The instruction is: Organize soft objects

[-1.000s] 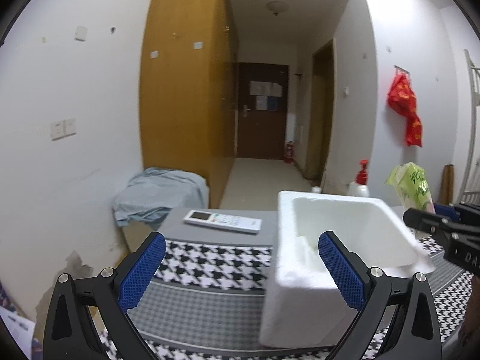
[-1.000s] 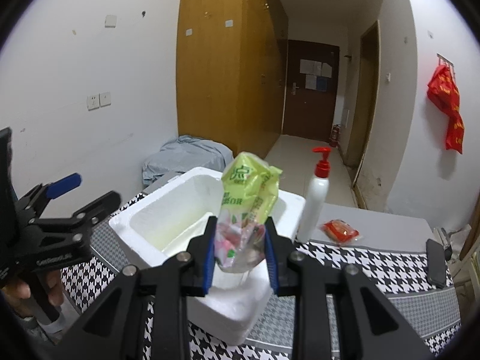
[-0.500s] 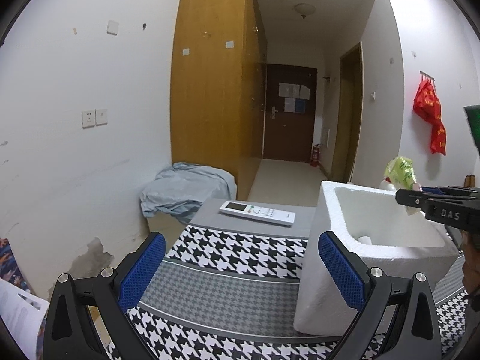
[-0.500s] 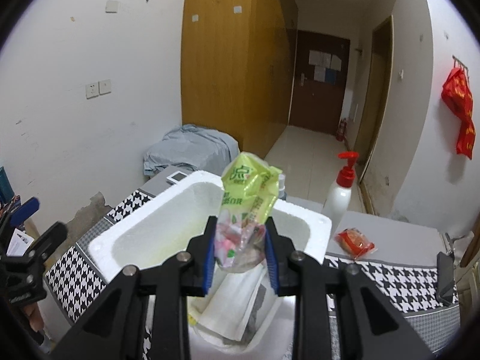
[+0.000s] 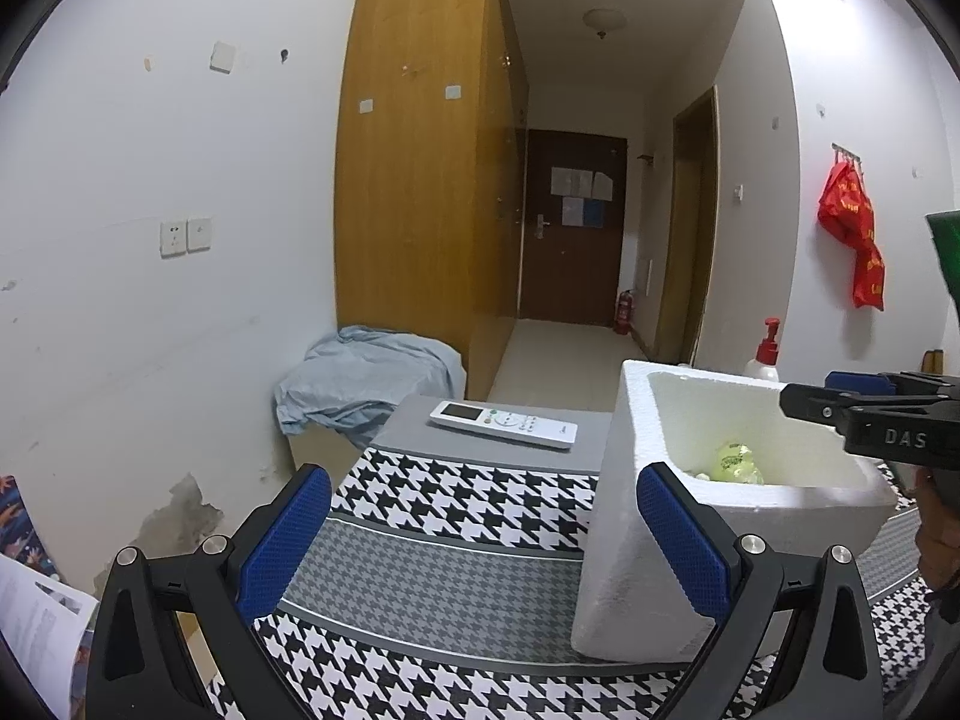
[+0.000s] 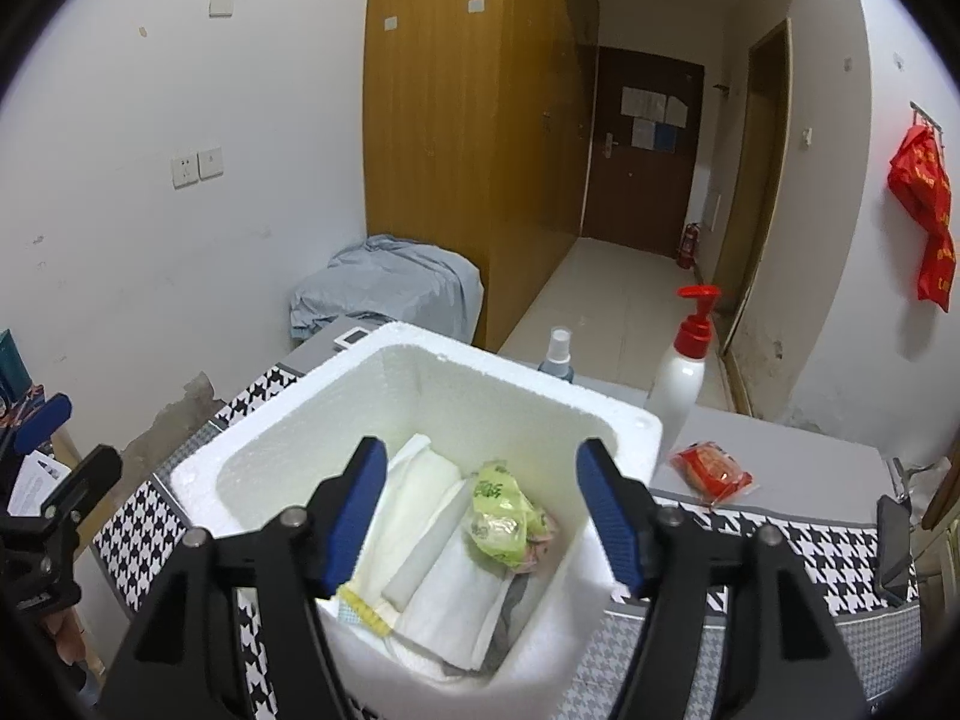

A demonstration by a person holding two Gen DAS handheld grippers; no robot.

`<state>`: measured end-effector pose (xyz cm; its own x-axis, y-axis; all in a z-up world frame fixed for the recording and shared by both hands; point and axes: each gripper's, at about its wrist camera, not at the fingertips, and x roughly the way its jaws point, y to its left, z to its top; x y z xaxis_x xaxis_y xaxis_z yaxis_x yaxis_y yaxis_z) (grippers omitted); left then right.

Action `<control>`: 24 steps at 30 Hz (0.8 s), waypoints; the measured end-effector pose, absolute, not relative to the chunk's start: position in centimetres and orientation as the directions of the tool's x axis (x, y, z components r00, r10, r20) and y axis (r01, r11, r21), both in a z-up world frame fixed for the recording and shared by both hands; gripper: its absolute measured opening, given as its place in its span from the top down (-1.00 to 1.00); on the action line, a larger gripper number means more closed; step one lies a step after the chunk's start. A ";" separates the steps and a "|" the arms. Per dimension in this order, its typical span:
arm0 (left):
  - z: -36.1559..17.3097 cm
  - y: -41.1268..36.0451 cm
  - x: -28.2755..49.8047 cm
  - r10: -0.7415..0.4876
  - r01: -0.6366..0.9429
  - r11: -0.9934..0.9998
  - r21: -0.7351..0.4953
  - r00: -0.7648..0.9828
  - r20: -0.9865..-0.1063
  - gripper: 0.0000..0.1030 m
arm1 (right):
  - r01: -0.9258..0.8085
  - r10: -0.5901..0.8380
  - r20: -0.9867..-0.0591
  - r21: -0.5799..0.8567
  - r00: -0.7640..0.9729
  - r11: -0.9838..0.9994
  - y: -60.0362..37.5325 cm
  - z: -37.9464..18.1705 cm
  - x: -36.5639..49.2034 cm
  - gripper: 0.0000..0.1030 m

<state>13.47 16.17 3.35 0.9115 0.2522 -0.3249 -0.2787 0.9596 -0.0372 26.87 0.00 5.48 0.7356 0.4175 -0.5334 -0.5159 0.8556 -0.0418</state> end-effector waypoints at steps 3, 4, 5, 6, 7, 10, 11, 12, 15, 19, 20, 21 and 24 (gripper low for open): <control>3.6 15.6 12.9 0.241 -0.266 0.963 -0.037 0.917 -0.317 -0.98 | -0.516 0.425 -0.507 -0.046 0.750 0.856 -0.8 6.1 25.7 -0.36; 3.7 15.5 12.7 0.238 -0.262 0.965 -0.035 0.919 -0.315 -0.98 | -0.512 0.424 -0.499 -0.047 0.756 0.858 -1.1 6.3 25.3 -0.36; 3.9 15.2 12.6 0.232 -0.255 0.966 -0.034 0.921 -0.312 -0.98 | -0.511 0.428 -0.490 -0.042 0.759 0.858 -1.5 6.5 25.0 -0.36; 3.9 15.0 12.6 0.229 -0.251 0.967 -0.034 0.922 -0.311 -0.98 | -0.511 0.433 -0.484 -0.036 0.761 0.859 -1.8 6.7 24.7 -0.36; 4.0 14.7 12.4 0.221 -0.243 0.969 -0.034 0.924 -0.312 -0.98 | -0.511 0.436 -0.478 -0.030 0.762 0.859 -2.2 6.9 24.3 -0.36; 4.3 13.8 12.0 0.196 -0.217 0.976 -0.035 0.932 -0.306 -0.98 | -0.505 0.439 -0.456 -0.027 0.774 0.863 -3.1 7.3 23.1 -0.36; 4.3 13.6 12.0 0.192 -0.212 0.977 -0.035 0.933 -0.305 -0.98 | -0.496 0.432 -0.447 -0.030 0.784 0.868 -3.4 7.4 22.6 -0.37; 4.4 13.2 11.8 0.184 -0.205 0.978 -0.036 0.935 -0.305 -0.98 | -0.484 0.424 -0.435 -0.032 0.795 0.874 -3.8 7.5 22.1 -0.38; 4.6 12.2 11.3 0.157 -0.178 0.983 -0.044 0.941 -0.301 -0.98 | -0.464 0.414 -0.411 -0.025 0.812 0.886 -4.8 7.7 20.9 -0.48; 5.1 10.9 10.5 0.124 -0.143 0.989 -0.046 0.951 -0.284 -0.98 | -0.447 0.410 -0.388 -0.007 0.826 0.894 -6.0 7.9 19.4 -0.74; 5.2 10.5 10.2 0.114 -0.131 0.990 -0.045 0.954 -0.278 -0.98 | -0.444 0.410 -0.384 -0.002 0.828 0.896 -6.2 7.9 19.0 -0.86; 5.3 10.1 10.1 0.107 -0.123 0.992 -0.042 0.956 -0.274 -0.98 | -0.437 0.406 -0.375 0.002 0.833 0.899 -6.5 7.9 18.7 -0.90; 5.6 9.2 9.5 0.089 -0.102 0.994 -0.037 0.960 -0.265 -0.98 | -0.413 0.395 -0.329 0.018 0.858 0.911 -7.5 8.0 17.3 -1.00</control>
<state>9.49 9.21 5.55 0.9600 0.0891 -0.2653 -0.1025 0.9941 -0.0369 17.31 -7.51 8.01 0.8578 0.3952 -0.3286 -0.4127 0.9107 0.0181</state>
